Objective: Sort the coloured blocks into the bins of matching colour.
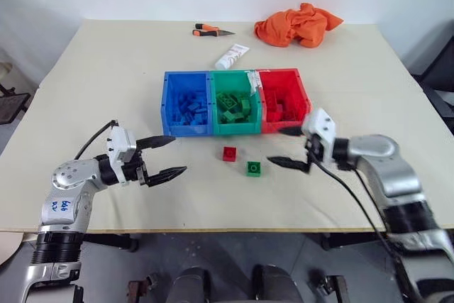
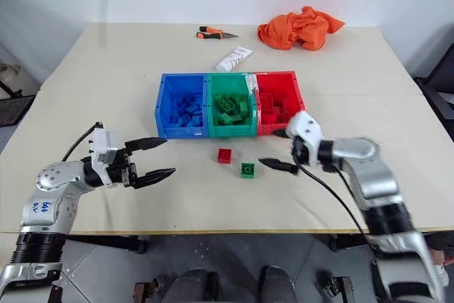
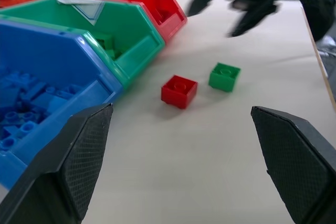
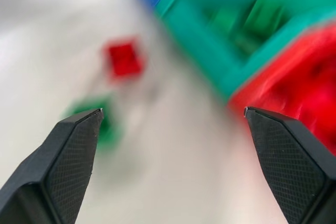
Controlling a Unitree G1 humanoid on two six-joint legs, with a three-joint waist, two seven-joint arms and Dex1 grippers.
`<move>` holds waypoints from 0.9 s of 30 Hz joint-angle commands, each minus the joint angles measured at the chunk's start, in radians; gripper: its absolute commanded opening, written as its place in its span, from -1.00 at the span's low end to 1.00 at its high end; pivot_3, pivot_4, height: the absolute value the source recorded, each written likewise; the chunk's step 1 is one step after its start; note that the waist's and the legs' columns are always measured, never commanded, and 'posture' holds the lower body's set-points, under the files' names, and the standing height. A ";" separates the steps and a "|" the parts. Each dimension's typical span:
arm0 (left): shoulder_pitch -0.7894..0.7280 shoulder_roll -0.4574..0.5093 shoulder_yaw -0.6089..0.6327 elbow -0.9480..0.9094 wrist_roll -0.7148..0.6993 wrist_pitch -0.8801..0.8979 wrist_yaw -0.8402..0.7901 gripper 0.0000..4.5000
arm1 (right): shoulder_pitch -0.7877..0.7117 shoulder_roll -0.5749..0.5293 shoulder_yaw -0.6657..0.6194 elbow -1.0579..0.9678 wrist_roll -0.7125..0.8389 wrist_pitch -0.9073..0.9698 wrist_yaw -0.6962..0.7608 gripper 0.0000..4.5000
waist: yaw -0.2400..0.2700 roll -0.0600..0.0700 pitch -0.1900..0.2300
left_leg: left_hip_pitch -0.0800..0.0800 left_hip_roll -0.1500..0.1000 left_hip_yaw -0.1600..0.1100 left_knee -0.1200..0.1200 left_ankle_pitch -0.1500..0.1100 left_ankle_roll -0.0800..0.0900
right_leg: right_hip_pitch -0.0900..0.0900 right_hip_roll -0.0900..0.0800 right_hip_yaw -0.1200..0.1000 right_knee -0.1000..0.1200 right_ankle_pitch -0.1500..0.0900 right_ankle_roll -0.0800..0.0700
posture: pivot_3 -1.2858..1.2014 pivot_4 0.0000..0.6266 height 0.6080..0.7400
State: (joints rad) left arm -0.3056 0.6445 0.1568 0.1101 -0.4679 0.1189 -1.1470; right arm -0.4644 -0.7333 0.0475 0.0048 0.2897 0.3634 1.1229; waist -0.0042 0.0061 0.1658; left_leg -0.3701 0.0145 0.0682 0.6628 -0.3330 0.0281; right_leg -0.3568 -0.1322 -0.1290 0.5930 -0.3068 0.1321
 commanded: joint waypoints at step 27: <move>0.046 0.003 0.013 -0.084 -0.020 0.014 0.010 1.00 | -0.111 0.158 0.234 0.044 -0.105 0.016 -0.005 0.58 | 0.000 -0.001 0.000 | 0.000 0.000 0.000 0.001 0.000 0.000 | 0.000 -0.001 -0.001 0.001 0.000 0.000 | 0.03 -0.52 1.00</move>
State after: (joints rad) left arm -0.2688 0.6394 0.1448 0.0666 -0.4675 0.1318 -1.1455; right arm -0.5555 -0.5745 0.2967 0.0724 0.1781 0.3912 1.1096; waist -0.0038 0.0054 0.1655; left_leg -0.3706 0.0143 0.0678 0.6640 -0.3329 0.0281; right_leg -0.3572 -0.1327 -0.1297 0.5940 -0.3068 0.1320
